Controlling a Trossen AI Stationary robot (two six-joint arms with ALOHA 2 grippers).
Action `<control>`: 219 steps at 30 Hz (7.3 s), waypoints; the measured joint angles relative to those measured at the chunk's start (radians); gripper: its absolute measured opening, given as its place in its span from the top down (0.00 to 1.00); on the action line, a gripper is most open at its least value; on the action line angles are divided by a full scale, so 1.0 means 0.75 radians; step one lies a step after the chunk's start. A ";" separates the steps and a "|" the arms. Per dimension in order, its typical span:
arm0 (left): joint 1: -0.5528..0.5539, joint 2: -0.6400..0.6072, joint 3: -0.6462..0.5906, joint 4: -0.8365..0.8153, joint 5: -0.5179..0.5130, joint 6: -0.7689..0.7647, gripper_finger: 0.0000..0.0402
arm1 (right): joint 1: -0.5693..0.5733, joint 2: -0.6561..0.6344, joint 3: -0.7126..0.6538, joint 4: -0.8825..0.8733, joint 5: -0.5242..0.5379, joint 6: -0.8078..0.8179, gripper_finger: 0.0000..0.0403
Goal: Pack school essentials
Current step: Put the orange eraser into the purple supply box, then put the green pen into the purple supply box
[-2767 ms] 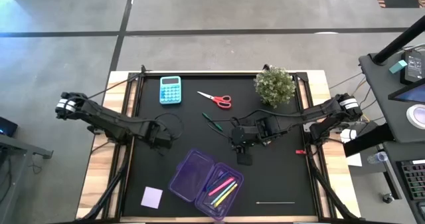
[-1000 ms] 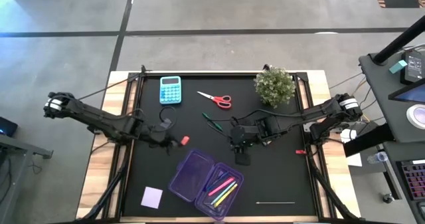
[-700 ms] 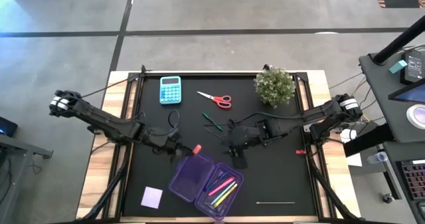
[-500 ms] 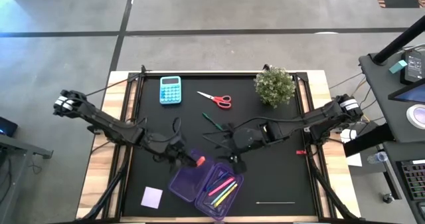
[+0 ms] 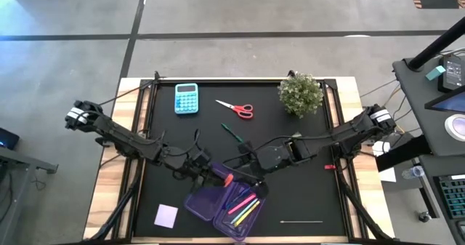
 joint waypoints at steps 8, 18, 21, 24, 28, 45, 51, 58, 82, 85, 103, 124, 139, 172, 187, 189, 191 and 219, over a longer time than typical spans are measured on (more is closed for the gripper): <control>0.001 0.018 0.000 0.051 -0.002 0.000 0.93 | 0.003 0.036 0.000 0.024 -0.017 -0.005 0.63; -0.003 0.018 -0.002 0.051 -0.007 -0.017 0.93 | 0.017 0.042 0.000 -0.014 -0.041 0.109 0.63; -0.010 0.019 -0.005 0.042 -0.007 -0.020 0.93 | 0.023 0.042 0.000 -0.053 -0.043 0.169 0.63; -0.010 0.019 -0.009 0.041 -0.006 -0.019 0.93 | 0.026 0.042 0.000 -0.065 -0.042 0.201 0.63; -0.010 0.017 -0.010 0.039 -0.004 -0.010 0.93 | 0.026 0.040 0.000 -0.068 -0.038 0.236 0.63; 0.041 -0.026 -0.012 -0.445 0.044 -0.114 0.93 | -0.012 -0.059 0.000 -0.552 0.347 0.810 0.63; 0.063 -0.039 -0.012 -0.447 0.047 -0.040 0.93 | -0.125 -0.048 -0.015 -0.643 0.393 1.054 0.63; 0.065 -0.095 -0.012 -0.450 0.055 0.057 0.81 | -0.265 -0.007 -0.044 -0.599 0.270 1.136 0.54; 0.080 -0.501 -0.013 -0.555 0.040 0.295 0.65 | -0.529 0.542 0.182 -0.471 0.228 1.267 0.44; 0.101 -0.564 -0.013 -0.591 0.027 0.330 0.65 | -0.534 0.596 0.227 -0.478 0.225 1.253 0.44; 0.159 -0.739 -0.052 -0.589 0.002 0.387 0.65 | -0.562 0.692 0.282 -0.499 0.211 1.266 0.64; 0.159 -0.752 -0.054 -0.588 0.003 0.380 0.65 | -0.556 0.586 0.283 -0.550 -0.016 1.064 0.95; 0.159 -0.744 -0.054 -0.591 0.003 0.377 0.65 | -0.286 0.331 0.283 -0.617 -0.295 0.576 0.95; 0.157 -0.542 -0.046 -0.425 0.002 0.233 0.65 | 0.151 0.348 0.028 -0.196 -0.349 0.210 0.96; 0.158 -0.549 -0.046 -0.397 0.001 0.233 0.65 | 0.141 0.388 -0.106 0.002 -0.350 0.171 0.95; 0.158 -0.549 -0.045 -0.392 0.001 0.233 0.65 | 0.141 0.413 -0.106 0.021 -0.350 0.173 0.95; 0.158 -0.552 -0.046 -0.387 0.000 0.233 0.65 | 0.141 0.431 -0.103 0.016 -0.351 0.186 0.95; 0.158 -0.553 -0.046 -0.388 0.000 0.234 0.65 | 0.112 0.410 -0.059 -0.240 -0.300 0.353 0.67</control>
